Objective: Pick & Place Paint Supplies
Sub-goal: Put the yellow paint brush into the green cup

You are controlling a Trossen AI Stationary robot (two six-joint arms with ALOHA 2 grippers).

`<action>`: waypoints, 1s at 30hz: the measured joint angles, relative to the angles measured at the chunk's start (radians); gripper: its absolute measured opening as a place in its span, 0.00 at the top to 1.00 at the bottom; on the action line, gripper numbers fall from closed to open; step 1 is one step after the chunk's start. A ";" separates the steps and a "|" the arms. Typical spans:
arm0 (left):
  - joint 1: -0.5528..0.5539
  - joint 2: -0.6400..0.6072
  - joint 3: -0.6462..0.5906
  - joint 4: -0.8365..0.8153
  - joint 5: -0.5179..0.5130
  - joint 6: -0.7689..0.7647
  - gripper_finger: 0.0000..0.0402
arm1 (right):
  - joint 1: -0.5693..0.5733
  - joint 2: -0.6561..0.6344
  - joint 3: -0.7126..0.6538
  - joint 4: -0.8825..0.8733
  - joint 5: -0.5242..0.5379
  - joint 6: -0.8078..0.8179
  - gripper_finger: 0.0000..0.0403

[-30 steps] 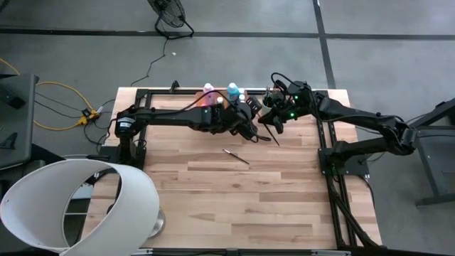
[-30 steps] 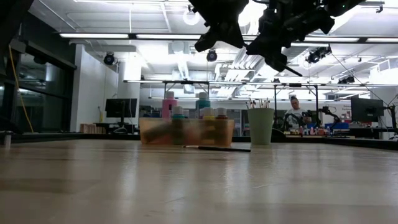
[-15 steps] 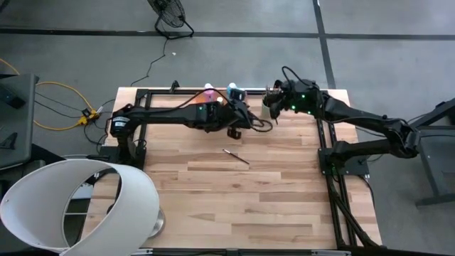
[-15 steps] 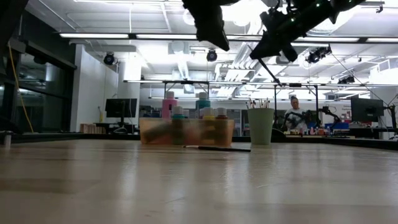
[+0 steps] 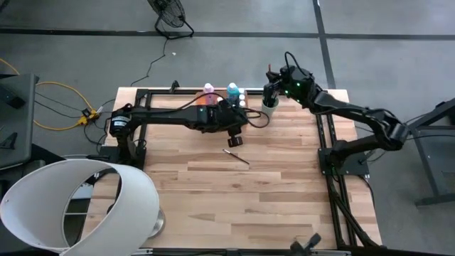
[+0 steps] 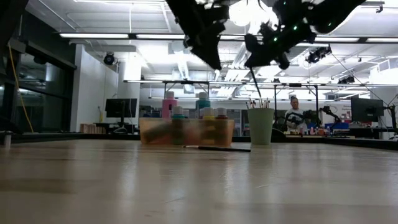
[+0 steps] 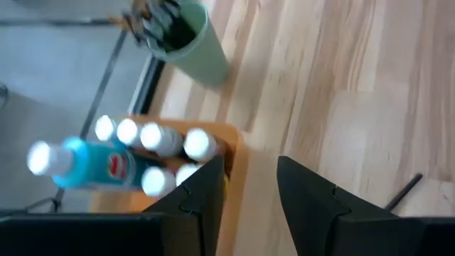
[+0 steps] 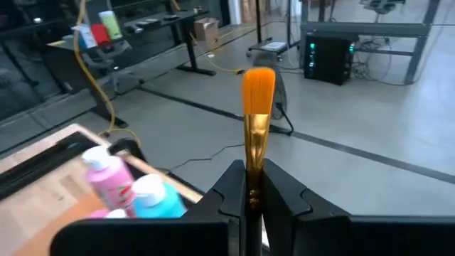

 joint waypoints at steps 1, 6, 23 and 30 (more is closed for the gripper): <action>0.000 0.000 -0.011 -0.005 0.000 -0.013 0.68 | -0.009 0.019 0.000 0.020 0.000 0.000 0.95; 0.001 0.001 -0.046 -0.028 0.005 -0.079 0.68 | -0.044 0.084 0.000 0.074 0.004 0.007 0.95; 0.001 0.001 -0.127 -0.041 0.056 -0.104 0.68 | -0.055 0.115 -0.043 0.002 0.003 0.008 0.89; 0.001 0.001 -0.127 -0.045 0.056 -0.072 0.68 | -0.055 0.115 -0.043 -0.040 -0.001 0.085 0.83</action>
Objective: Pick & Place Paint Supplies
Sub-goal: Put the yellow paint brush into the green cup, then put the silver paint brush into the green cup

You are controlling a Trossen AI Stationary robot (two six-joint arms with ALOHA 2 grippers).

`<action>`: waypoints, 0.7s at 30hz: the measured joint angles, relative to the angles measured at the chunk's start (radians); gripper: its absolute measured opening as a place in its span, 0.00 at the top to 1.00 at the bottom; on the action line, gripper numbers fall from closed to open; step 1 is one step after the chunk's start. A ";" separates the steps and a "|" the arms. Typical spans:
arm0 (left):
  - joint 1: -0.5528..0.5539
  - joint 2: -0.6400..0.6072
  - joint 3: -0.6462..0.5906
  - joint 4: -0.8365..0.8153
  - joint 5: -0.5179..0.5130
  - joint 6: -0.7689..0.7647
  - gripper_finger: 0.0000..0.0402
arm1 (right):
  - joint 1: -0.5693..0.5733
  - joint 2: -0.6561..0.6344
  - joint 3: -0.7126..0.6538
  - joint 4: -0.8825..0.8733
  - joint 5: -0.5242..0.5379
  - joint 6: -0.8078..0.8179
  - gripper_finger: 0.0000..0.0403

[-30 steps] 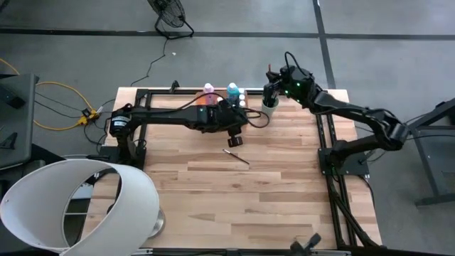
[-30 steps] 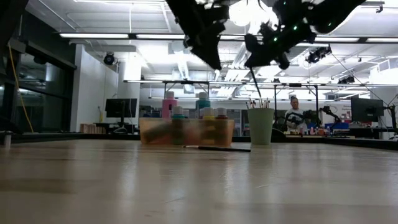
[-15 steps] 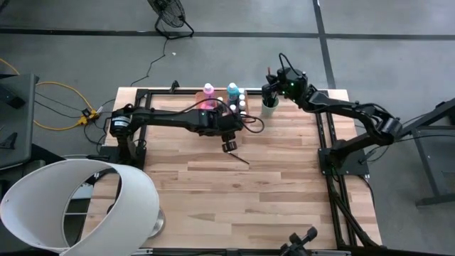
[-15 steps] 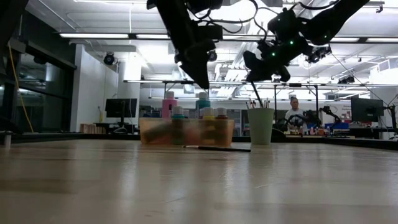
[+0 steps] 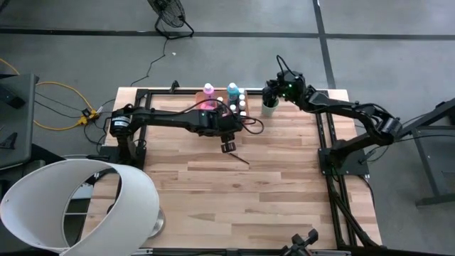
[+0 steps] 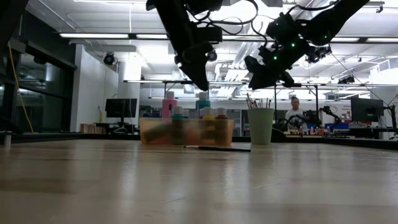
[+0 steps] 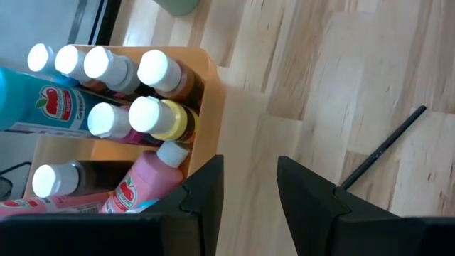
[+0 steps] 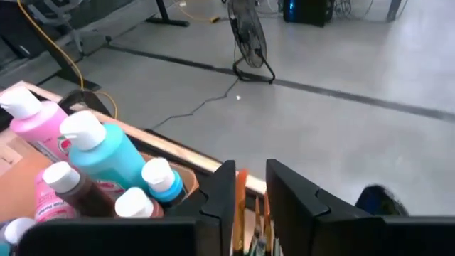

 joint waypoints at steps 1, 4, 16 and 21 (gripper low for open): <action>0.000 0.000 0.000 -0.004 0.000 0.000 0.68 | 0.000 -0.002 0.000 -0.011 -0.002 0.008 0.81; 0.000 0.000 0.000 -0.018 0.000 0.006 0.68 | 0.000 -0.022 0.000 -0.060 -0.002 0.028 0.75; 0.001 0.005 -0.010 -0.073 0.224 0.354 0.68 | 0.001 -0.219 0.000 -0.314 -0.172 0.030 0.57; 0.012 0.006 -0.088 -0.048 0.264 0.474 0.68 | 0.001 -0.304 0.000 -0.359 -0.218 0.074 0.56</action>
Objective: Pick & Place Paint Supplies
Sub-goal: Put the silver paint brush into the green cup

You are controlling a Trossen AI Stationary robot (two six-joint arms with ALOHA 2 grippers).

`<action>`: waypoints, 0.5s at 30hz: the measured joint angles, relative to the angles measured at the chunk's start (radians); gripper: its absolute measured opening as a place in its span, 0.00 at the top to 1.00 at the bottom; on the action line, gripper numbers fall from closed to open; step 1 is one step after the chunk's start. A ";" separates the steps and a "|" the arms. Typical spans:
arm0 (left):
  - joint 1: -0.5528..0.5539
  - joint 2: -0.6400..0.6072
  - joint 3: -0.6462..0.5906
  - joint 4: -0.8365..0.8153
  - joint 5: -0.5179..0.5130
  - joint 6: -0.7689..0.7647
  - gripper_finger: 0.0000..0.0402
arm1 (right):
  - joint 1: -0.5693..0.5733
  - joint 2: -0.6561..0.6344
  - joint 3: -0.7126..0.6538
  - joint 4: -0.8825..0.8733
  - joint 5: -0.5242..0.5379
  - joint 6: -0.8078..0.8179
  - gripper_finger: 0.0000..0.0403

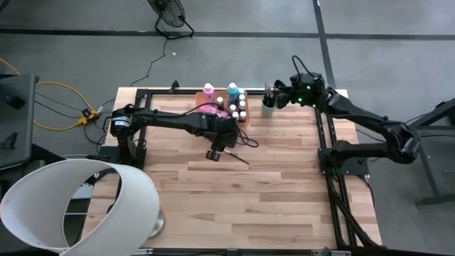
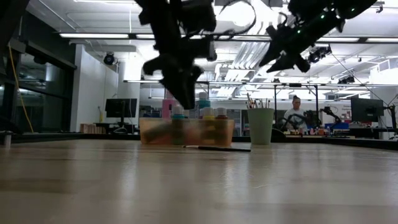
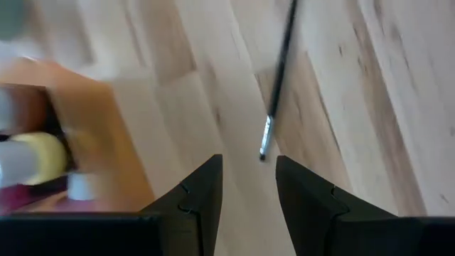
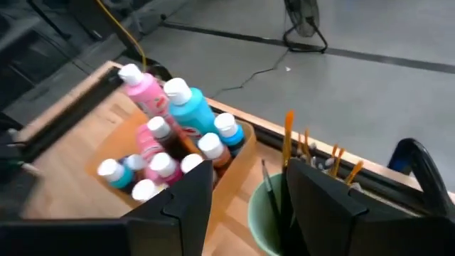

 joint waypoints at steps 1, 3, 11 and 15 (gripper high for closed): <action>0.001 0.000 -0.020 0.009 0.022 0.011 0.68 | 0.000 -0.015 0.000 -0.006 -0.009 0.003 0.56; 0.014 0.000 -0.068 0.041 0.041 0.016 0.68 | 0.000 -0.042 0.000 -0.002 -0.026 0.003 0.56; 0.054 0.016 -0.129 0.142 0.096 -0.009 0.68 | 0.000 -0.106 0.000 -0.004 -0.074 0.007 0.56; 0.077 0.043 -0.132 0.121 0.153 0.015 0.68 | 0.000 -0.107 0.000 -0.009 -0.098 0.007 0.56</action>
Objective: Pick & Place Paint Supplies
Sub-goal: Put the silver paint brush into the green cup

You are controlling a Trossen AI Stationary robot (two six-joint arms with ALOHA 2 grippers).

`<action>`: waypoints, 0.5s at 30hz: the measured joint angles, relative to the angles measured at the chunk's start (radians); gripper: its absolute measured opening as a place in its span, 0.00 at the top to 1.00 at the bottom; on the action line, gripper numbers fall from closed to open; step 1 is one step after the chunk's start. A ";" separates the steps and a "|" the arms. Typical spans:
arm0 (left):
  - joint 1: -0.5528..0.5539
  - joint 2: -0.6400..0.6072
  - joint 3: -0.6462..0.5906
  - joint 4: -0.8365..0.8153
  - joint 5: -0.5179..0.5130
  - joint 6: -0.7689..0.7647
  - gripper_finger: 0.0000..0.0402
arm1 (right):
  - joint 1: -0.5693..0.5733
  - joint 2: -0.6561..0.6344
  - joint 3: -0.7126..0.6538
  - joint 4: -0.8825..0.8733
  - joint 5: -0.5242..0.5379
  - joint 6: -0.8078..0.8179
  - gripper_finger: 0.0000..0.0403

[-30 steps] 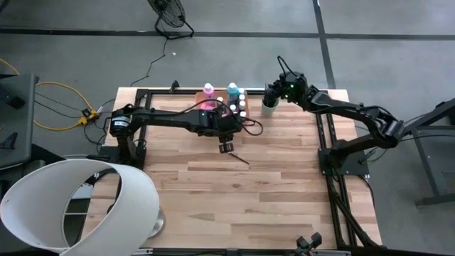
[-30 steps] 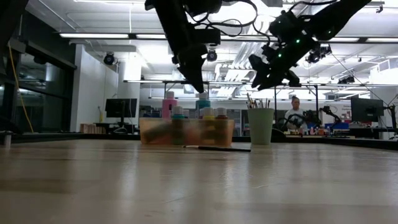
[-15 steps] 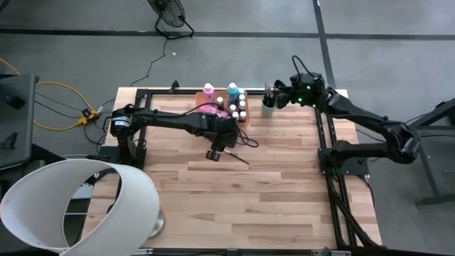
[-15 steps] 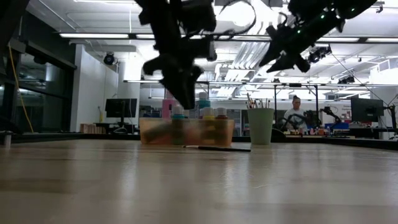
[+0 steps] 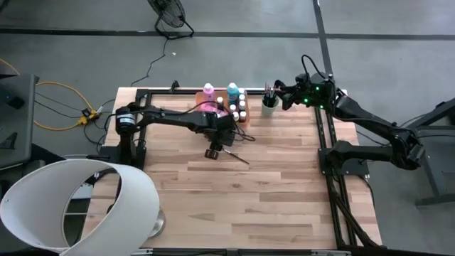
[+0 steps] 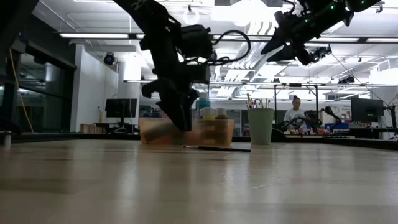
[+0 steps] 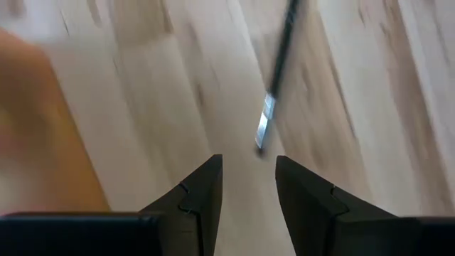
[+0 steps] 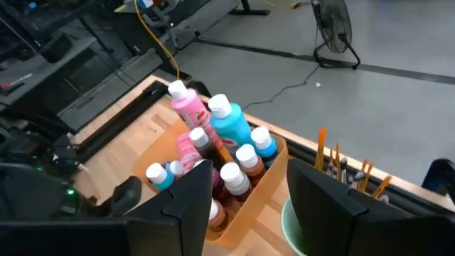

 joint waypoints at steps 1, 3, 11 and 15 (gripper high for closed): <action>0.000 0.008 0.003 0.013 0.008 0.014 0.68 | 0.000 0.000 0.000 -0.007 -0.001 0.000 0.56; 0.005 0.020 0.001 -0.003 0.015 0.036 0.68 | 0.002 0.000 0.000 -0.024 0.001 0.000 0.56; 0.003 0.055 0.003 0.049 0.017 0.063 0.68 | 0.033 0.000 0.000 -0.047 0.006 0.000 0.56; 0.003 0.077 0.004 0.064 0.019 0.087 0.68 | 0.043 0.000 0.000 -0.048 0.007 0.000 0.56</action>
